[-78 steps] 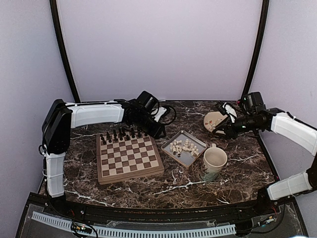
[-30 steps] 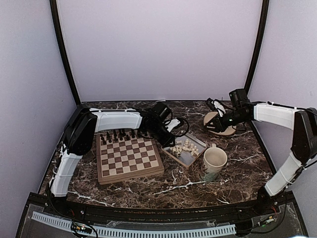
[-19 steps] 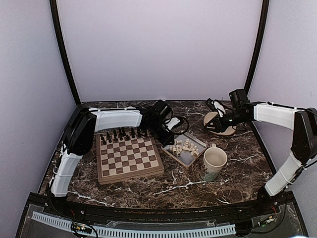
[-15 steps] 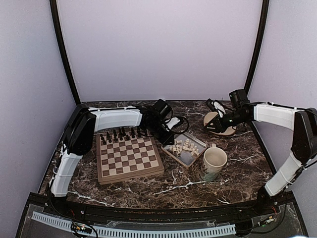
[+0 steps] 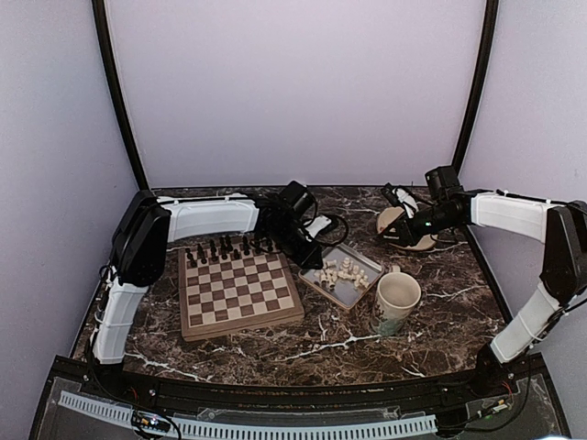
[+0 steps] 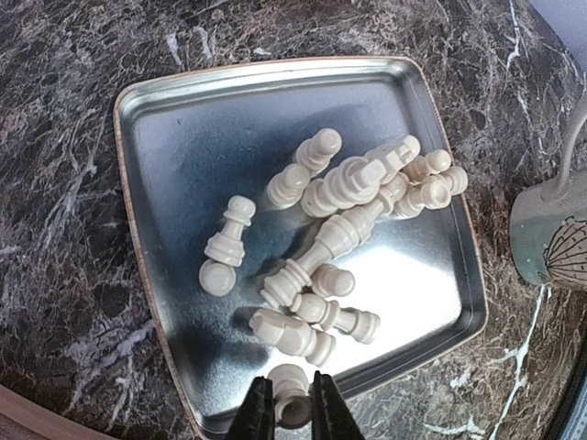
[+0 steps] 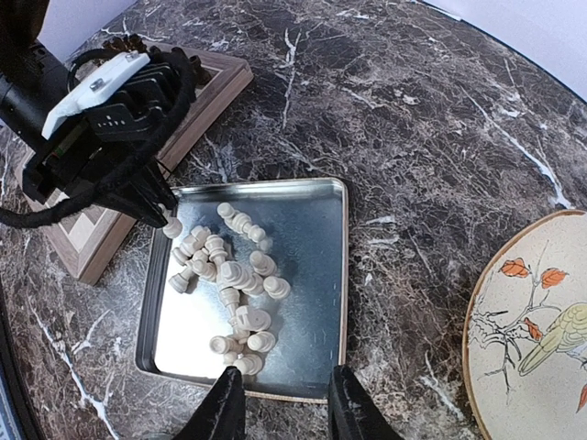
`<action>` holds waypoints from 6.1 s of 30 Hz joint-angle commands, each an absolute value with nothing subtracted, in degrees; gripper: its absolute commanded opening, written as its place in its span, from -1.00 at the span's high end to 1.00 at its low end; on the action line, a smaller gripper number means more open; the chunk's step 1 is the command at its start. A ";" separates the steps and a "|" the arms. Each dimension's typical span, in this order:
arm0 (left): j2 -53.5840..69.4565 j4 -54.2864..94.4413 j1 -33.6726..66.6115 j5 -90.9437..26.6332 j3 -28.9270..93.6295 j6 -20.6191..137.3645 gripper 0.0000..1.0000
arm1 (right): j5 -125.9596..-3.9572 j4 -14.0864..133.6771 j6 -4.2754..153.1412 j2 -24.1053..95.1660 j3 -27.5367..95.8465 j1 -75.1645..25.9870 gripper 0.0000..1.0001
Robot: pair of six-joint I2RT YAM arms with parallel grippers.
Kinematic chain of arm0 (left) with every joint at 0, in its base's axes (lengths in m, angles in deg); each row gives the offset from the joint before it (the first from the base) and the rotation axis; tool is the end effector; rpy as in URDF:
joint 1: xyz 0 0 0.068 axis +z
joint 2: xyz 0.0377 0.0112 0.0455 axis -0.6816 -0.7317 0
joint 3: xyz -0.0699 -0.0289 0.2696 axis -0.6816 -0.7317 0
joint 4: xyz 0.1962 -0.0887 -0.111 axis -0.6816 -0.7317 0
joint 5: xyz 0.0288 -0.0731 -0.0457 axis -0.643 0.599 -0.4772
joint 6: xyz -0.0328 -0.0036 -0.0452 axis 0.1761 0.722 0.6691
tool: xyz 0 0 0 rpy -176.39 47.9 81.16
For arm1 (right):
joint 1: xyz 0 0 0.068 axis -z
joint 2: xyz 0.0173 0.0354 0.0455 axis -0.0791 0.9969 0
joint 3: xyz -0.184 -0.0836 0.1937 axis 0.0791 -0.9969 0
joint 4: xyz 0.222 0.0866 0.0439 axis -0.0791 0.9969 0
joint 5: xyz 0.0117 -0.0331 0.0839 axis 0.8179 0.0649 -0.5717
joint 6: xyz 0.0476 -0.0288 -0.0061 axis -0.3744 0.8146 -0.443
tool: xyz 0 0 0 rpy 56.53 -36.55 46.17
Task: Set up the chess pieces on the board
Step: Pick up the pawn from the storage box, then place the rook at a1, then pick up the king from the storage box.
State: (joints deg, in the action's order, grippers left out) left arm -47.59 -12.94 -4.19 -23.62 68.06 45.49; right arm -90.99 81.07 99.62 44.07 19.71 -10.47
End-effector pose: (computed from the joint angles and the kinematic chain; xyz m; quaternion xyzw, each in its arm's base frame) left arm 0.3272 -0.3690 0.1962 0.4273 0.8394 -0.2471 0.2277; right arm 0.2958 0.1014 0.2491 -0.3528 0.8341 0.2628 0.3328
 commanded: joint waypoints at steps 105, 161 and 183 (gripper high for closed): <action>9.39 -24.08 -1.42 -46.61 3.41 84.12 0.64 | -92.79 80.59 101.19 45.41 18.37 -10.83 0.39; -23.02 14.25 1.96 -40.60 44.98 61.32 -0.87 | -76.80 107.16 112.98 59.60 45.98 -23.09 0.38; -24.34 26.10 2.45 -18.21 33.81 73.25 0.05 | -73.90 109.29 109.97 71.07 51.78 -28.42 0.50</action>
State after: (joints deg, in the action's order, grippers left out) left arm -27.99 23.95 2.78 -20.25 34.62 72.01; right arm -73.94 108.89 111.38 69.71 49.81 -27.78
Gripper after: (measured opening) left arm 0.482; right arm 0.264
